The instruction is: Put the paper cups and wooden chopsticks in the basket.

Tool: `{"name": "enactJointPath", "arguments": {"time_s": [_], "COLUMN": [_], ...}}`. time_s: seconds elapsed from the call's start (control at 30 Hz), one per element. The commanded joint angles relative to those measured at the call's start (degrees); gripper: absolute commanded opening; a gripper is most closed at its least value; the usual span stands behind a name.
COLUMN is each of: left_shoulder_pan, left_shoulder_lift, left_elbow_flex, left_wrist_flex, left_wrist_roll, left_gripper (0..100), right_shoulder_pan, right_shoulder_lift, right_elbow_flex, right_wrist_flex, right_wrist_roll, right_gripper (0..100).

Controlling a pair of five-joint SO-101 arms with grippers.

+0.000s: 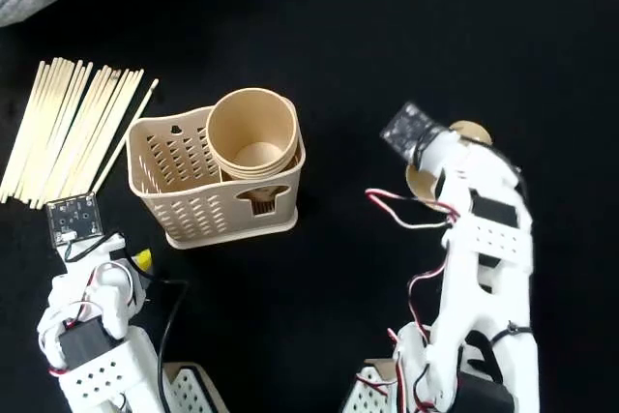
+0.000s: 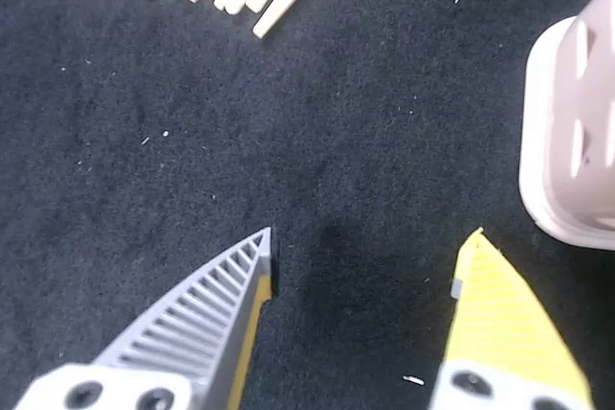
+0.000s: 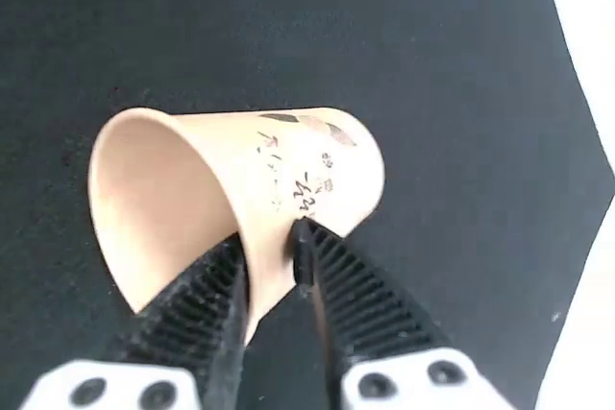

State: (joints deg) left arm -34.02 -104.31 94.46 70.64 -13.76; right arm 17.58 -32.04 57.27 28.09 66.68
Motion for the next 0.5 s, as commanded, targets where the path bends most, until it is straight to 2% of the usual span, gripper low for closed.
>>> {"name": "enactJointPath", "arguments": {"time_s": [0.0, 0.2, 0.47], "left_shoulder_pan": [0.7, 0.7, 0.7], "left_shoulder_lift": [-0.2, -0.2, -0.2], "left_elbow_flex": [-0.2, -0.2, -0.2], "left_wrist_flex": [-1.0, -1.0, -1.0], "left_wrist_roll": [-0.4, -0.4, -0.4], "left_gripper": [30, 30, 30], "right_shoulder_pan": [0.7, -2.5, -13.4], "right_shoulder_lift": [-4.0, -11.3, -13.7], "right_elbow_flex": [-9.1, -23.6, -46.5], "right_wrist_flex": [7.5, 26.9, 48.6], "right_wrist_roll": [-9.8, -22.9, -37.1], "right_gripper": [1.2, 1.2, 1.2]}}
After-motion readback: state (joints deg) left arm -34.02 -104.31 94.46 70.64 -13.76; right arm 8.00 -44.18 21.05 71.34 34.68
